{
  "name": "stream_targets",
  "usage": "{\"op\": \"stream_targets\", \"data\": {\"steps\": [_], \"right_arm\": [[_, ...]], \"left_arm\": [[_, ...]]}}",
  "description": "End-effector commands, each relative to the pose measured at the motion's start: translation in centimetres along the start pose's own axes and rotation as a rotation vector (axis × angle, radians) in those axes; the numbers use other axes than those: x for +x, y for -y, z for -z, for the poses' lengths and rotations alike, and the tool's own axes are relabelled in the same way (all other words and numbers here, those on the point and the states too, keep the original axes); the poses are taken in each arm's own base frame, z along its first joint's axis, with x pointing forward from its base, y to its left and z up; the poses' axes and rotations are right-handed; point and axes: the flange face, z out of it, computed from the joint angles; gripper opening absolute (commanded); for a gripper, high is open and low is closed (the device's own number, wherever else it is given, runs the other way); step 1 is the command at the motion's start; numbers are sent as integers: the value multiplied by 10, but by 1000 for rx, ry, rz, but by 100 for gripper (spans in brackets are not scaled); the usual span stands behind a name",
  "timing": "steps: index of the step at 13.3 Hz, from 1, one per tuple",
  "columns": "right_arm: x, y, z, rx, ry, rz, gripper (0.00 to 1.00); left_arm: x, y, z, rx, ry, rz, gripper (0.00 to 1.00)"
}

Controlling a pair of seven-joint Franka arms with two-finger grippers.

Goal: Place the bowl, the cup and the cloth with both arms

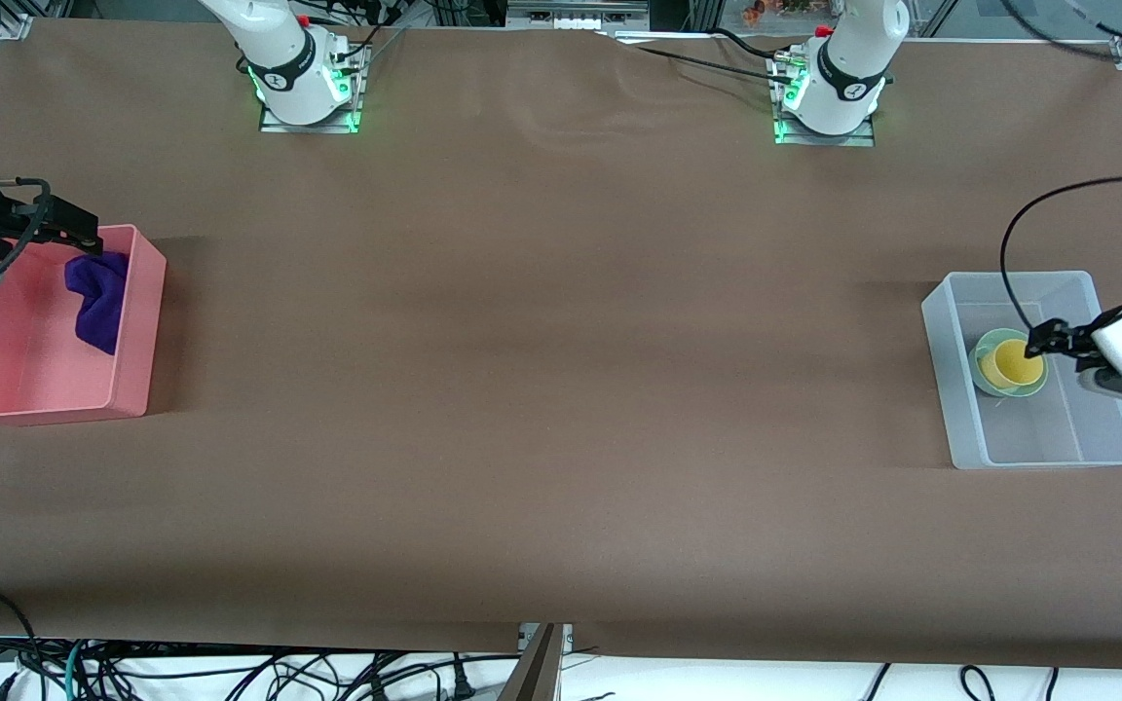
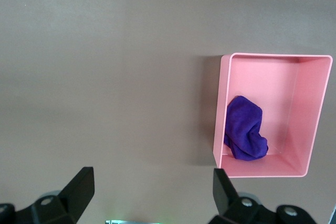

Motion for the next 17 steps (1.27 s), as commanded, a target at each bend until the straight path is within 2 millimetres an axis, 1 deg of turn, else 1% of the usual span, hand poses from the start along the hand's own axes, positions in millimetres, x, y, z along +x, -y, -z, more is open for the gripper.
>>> {"op": "stream_targets", "data": {"steps": [1,4,6,7,9,10,11,12,17], "right_arm": [[3,-1,7,8,-12,5,100],[3,-1,7,8,-12,5,100],[3,-1,7,8,-12,5,100],[3,-1,7,8,-12,5,100],[3,-1,7,8,-12,5,100],[3,-1,7,8,-12,5,100],[3,-1,7,8,-12,5,100],[3,-1,7,8,-12,5,100],[2,-3,7,8,-12,2,100]], "left_arm": [[10,-62,60,-37,23,69,100],[11,-138,108,5,48,124,100],[2,-178,138,18,37,130,100],[-4,-199,153,20,33,101,100],[-13,-207,182,19,5,94,100],[-14,-216,189,22,7,79,100],[-16,-212,197,18,-1,89,100],[-17,-213,202,-2,-3,91,100],[-17,-212,202,-2,1,94,100]]}}
